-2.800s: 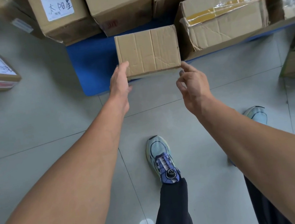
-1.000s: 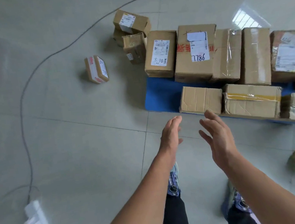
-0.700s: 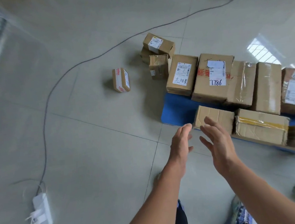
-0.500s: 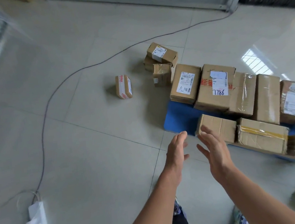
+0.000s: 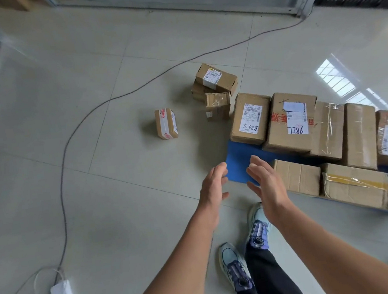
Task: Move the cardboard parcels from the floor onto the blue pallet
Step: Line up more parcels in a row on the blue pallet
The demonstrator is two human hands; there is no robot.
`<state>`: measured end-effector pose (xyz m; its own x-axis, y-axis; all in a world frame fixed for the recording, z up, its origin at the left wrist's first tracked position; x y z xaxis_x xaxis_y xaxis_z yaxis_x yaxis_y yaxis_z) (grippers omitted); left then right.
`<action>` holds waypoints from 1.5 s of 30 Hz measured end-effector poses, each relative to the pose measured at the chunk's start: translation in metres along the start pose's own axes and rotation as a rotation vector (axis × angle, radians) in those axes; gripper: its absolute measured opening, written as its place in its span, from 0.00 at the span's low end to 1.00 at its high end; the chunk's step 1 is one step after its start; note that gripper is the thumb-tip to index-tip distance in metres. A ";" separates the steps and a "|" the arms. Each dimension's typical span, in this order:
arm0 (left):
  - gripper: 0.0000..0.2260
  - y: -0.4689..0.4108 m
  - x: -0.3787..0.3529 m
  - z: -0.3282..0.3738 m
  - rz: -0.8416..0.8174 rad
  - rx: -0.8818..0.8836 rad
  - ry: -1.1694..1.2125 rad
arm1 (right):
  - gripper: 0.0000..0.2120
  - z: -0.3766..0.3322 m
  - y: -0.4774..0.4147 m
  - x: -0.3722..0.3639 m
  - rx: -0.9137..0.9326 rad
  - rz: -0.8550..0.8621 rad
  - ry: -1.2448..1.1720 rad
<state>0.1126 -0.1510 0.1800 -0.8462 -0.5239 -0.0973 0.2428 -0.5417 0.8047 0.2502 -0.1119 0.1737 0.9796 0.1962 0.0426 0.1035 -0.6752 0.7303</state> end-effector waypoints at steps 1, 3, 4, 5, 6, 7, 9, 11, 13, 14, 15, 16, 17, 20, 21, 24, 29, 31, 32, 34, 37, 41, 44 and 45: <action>0.13 -0.008 -0.001 0.006 0.009 0.010 -0.004 | 0.22 -0.004 -0.008 -0.003 -0.010 -0.002 -0.003; 0.13 -0.023 -0.005 0.018 0.017 0.012 -0.030 | 0.22 -0.014 -0.026 -0.008 -0.014 -0.008 -0.011; 0.12 -0.032 -0.009 0.024 0.011 0.005 -0.047 | 0.23 -0.018 -0.036 -0.010 -0.013 -0.012 -0.009; 0.11 -0.043 -0.013 0.029 0.005 0.001 -0.058 | 0.23 -0.021 -0.049 -0.012 -0.017 -0.013 -0.006; 0.10 -0.054 -0.016 0.034 0.002 0.003 -0.062 | 0.23 -0.024 -0.060 -0.014 -0.024 -0.012 -0.003; 0.10 -0.065 -0.019 0.038 0.001 0.008 -0.066 | 0.23 -0.027 -0.071 -0.016 -0.030 -0.014 -0.004; 0.13 -0.084 -0.024 0.047 -0.002 0.010 -0.076 | 0.23 -0.033 -0.089 -0.020 -0.036 -0.019 -0.008; 0.15 -0.103 -0.030 0.054 -0.014 0.009 -0.095 | 0.22 -0.038 -0.106 -0.023 -0.043 -0.011 -0.012; 0.15 -0.125 -0.032 0.060 -0.031 0.015 -0.118 | 0.22 -0.040 -0.123 -0.028 -0.060 -0.007 -0.023; 0.15 -0.137 -0.032 0.064 -0.037 0.016 -0.135 | 0.22 -0.041 -0.131 -0.031 -0.067 -0.004 -0.029; 0.14 -0.149 -0.032 0.069 -0.042 0.013 -0.156 | 0.22 -0.041 -0.140 -0.035 -0.073 0.001 -0.033; 0.14 -0.162 -0.032 0.075 -0.051 0.010 -0.177 | 0.22 -0.042 -0.149 -0.039 -0.078 0.007 -0.035; 0.15 -0.176 -0.031 0.080 -0.062 0.007 -0.199 | 0.22 -0.042 -0.158 -0.044 -0.083 0.015 -0.038; 0.15 -0.220 -0.027 0.098 -0.094 -0.030 -0.301 | 0.22 -0.046 -0.187 -0.057 -0.103 0.045 -0.064; 0.14 -0.236 -0.026 0.104 -0.110 -0.047 -0.343 | 0.22 -0.046 -0.198 -0.061 -0.104 0.058 -0.074; 0.13 -0.288 -0.021 0.115 -0.138 -0.057 -0.452 | 0.21 -0.046 -0.229 -0.076 -0.121 0.103 -0.106; 0.27 -0.371 -0.012 0.129 -0.154 -0.077 -0.649 | 0.21 -0.044 -0.279 -0.101 -0.145 0.169 -0.177; 0.28 -0.400 -0.011 0.133 -0.159 -0.123 -0.771 | 0.22 -0.043 -0.298 -0.108 -0.150 0.200 -0.220; 0.28 -0.413 -0.012 0.134 -0.164 -0.152 -0.834 | 0.23 -0.043 -0.308 -0.111 -0.152 0.219 -0.242; 0.29 -0.436 -0.016 0.136 -0.179 -0.214 -0.992 | 0.25 -0.042 -0.328 -0.116 -0.156 0.251 -0.282; 0.28 -0.465 -0.027 0.131 -0.265 -0.311 -1.216 | 0.28 -0.039 -0.356 -0.122 -0.180 0.284 -0.305; 0.26 -0.492 -0.037 0.122 -0.424 -0.432 -1.389 | 0.31 -0.029 -0.384 -0.130 -0.206 0.310 -0.335; 0.26 -0.502 -0.028 0.124 -0.391 -0.577 -1.477 | 0.32 -0.018 -0.397 -0.136 -0.214 0.314 -0.360; 0.27 -0.503 -0.023 0.125 -0.380 -0.602 -1.462 | 0.32 -0.014 -0.400 -0.139 -0.212 0.316 -0.367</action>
<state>-0.0495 0.2157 -0.1497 -0.5158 0.5396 0.6655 -0.2304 -0.8355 0.4988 0.0705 0.1413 -0.1148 0.9572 -0.2811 0.0689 -0.2061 -0.4947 0.8443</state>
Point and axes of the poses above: each hand's wrist, its own y-axis away from the middle knuckle, its own x-axis out of the back of the hand, z = x × y, the point moved 3 cm from there along -y, towards the middle knuckle, and after that the axes turned 10 degrees about y, right-handed, at the moved point
